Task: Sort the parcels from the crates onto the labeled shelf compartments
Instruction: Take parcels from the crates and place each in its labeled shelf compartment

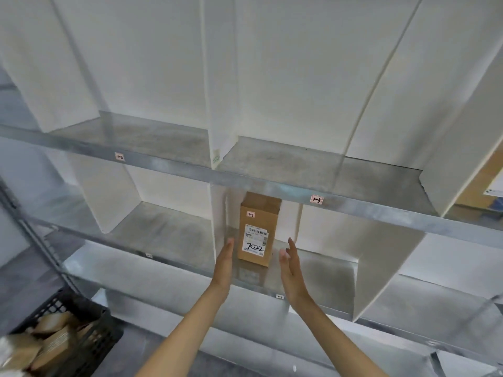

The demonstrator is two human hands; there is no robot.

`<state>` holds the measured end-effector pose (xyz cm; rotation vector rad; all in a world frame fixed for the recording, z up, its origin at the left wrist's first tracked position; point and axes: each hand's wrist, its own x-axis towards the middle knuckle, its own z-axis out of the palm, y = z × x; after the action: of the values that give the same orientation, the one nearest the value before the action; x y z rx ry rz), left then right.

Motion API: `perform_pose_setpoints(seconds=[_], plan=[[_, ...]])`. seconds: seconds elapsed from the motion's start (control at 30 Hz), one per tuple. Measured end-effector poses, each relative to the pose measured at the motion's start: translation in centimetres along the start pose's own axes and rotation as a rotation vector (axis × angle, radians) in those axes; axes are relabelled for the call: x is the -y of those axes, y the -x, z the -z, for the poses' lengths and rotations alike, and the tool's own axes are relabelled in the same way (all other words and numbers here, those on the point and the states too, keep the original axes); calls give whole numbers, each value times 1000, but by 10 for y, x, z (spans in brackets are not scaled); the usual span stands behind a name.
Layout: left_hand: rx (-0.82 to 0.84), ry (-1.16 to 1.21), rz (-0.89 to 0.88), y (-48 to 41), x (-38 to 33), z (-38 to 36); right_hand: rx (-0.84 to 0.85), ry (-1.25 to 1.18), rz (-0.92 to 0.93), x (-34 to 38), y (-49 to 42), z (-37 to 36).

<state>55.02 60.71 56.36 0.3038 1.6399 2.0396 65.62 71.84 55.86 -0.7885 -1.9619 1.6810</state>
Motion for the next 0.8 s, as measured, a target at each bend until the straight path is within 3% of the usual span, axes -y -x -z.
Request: perform_pose_setpoints(seconds=[0.2, 0.53, 0.8], plan=[[-139, -33, -147, 80, -12, 42, 78, 92, 229, 19, 61, -33], [-579, -60, -300, 212, -51, 208, 517, 338, 654, 48, 145, -186], [-796, 8, -263, 243, -58, 330, 771, 301, 669, 62, 189, -328]])
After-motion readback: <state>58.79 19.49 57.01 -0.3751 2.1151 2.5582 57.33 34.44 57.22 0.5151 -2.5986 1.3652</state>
